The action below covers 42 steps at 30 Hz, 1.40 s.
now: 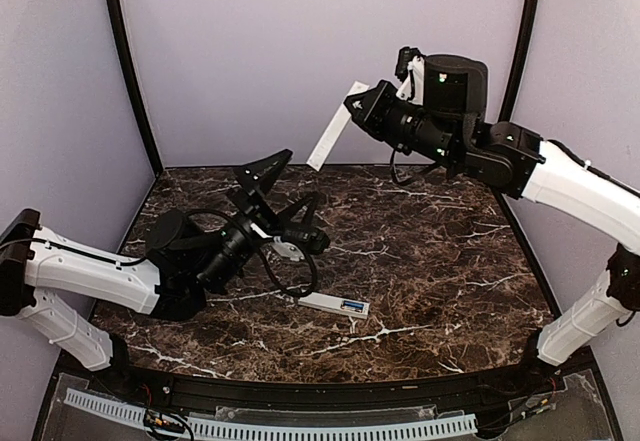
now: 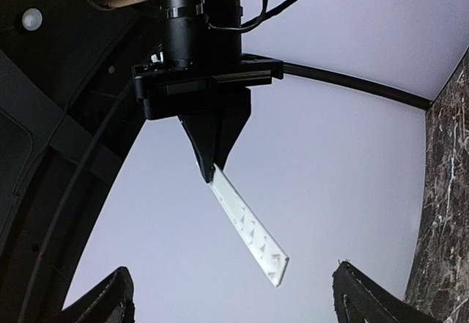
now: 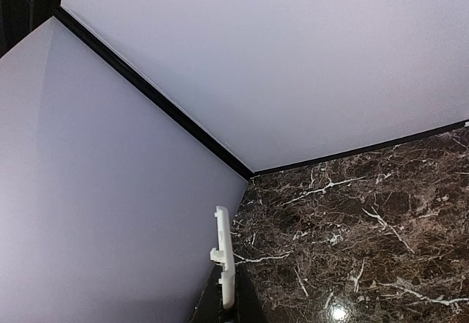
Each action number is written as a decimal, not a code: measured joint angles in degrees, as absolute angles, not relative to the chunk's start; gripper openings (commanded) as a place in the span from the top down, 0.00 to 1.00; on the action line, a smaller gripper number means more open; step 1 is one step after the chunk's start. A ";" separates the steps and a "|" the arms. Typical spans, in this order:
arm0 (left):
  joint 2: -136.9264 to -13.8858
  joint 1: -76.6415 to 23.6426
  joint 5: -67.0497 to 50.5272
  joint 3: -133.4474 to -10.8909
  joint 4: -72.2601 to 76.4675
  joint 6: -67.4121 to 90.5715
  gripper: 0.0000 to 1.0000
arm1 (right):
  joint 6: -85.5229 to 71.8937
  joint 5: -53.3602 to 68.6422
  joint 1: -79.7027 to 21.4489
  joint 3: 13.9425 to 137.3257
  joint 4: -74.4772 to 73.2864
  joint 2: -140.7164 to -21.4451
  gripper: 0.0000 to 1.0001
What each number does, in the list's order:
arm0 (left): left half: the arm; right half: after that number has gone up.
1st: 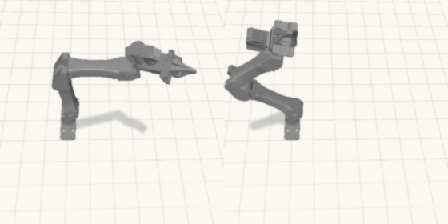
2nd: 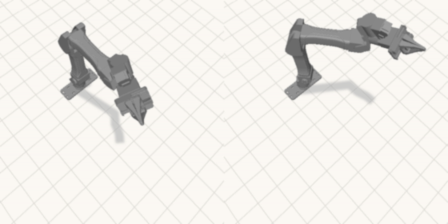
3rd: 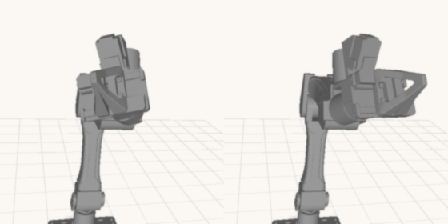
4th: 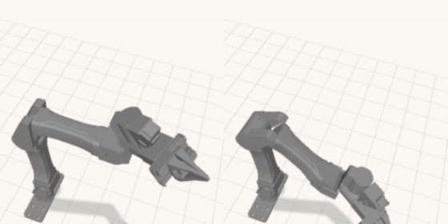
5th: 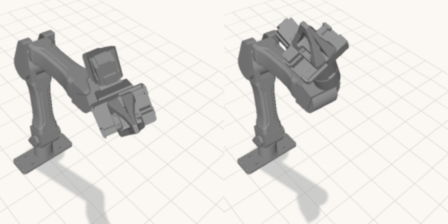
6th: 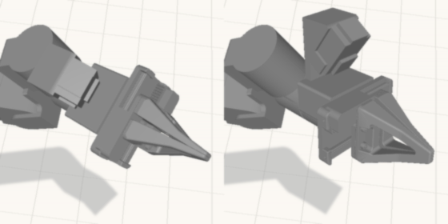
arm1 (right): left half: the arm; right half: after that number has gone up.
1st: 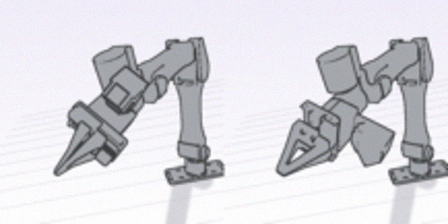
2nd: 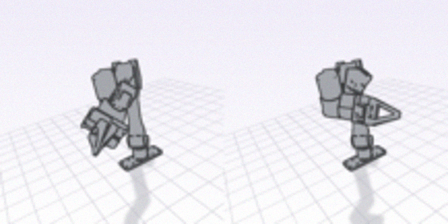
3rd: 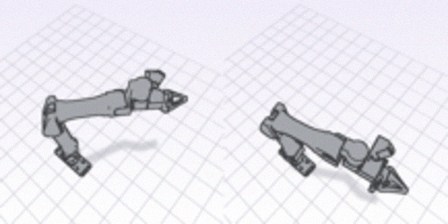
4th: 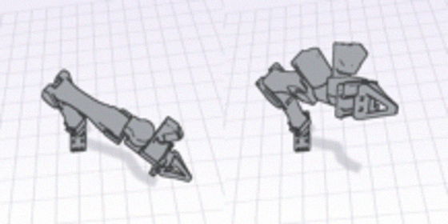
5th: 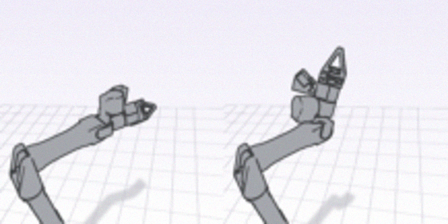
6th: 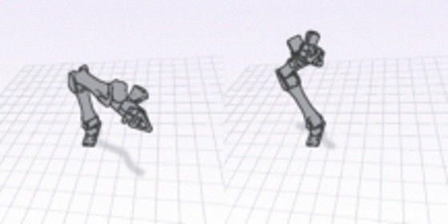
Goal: Load the batteries into the remote control
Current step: Pass from the right arm to the left
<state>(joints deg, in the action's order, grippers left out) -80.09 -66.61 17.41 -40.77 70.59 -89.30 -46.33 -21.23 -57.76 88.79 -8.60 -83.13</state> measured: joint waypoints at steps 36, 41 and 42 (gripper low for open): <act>-88.09 -63.11 19.99 -46.04 75.37 -110.15 0.77 | -48.36 -15.22 -58.37 85.89 -5.02 -83.77 1.00; -88.09 -63.11 20.14 -46.04 75.37 -109.62 0.91 | -48.56 -14.94 -58.39 85.89 -4.60 -83.77 1.00; -88.09 -63.11 20.18 -46.04 75.53 -109.51 0.92 | -48.56 -14.94 -58.39 85.89 -4.62 -83.77 1.00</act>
<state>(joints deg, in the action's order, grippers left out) -88.09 -63.11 20.18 -46.04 75.53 -109.51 -48.56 -14.94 -58.39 85.89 -4.62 -83.77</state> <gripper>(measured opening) 0.116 0.013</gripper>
